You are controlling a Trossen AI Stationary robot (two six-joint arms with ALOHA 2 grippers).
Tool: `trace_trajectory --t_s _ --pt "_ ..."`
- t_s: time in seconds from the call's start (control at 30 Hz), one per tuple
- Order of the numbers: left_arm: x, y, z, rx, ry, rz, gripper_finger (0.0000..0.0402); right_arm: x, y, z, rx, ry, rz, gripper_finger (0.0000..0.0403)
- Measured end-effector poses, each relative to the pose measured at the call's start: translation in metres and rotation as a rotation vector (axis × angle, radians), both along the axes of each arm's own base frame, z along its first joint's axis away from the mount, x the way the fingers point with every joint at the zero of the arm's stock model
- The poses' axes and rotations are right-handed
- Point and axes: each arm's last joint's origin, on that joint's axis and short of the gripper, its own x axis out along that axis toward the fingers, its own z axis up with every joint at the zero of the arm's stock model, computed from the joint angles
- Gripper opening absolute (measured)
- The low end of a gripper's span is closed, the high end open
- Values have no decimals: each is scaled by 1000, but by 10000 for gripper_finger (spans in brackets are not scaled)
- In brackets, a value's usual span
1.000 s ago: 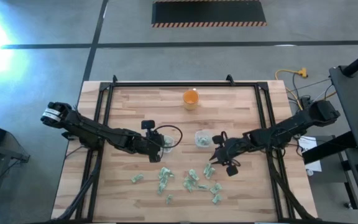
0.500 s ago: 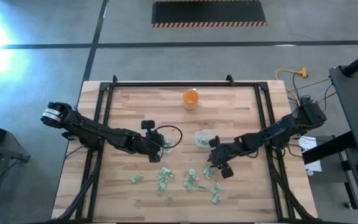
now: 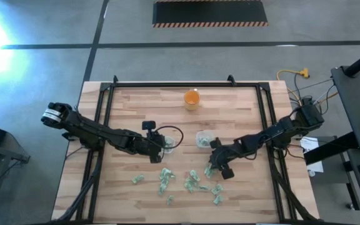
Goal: Pick and place items into bin
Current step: Put the green sweetener bag into the right transparent food container
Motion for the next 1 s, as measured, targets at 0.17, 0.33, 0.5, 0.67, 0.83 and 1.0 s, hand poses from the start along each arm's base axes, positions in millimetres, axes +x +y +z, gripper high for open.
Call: trace_trajectory --t_s 0.17,0.33,0.5,0.67,0.83,1.0 --pt "0 0 0 0 -1 0 100 -1 0 3 2 -8 0 119" --pt "0 0 0 -1 -3 0 100 -1 0 3 3 -11 3 95" --pt "0 0 -2 -2 -8 0 100 0 0 3 3 -14 4 62" --pt "0 0 -2 -2 -7 0 100 0 0 4 3 -16 4 28" --pt "0 0 -2 -2 -7 0 100 0 0 4 2 -18 7 10" --pt "0 0 -2 -2 -7 0 100 0 0 4 4 -25 7 9"
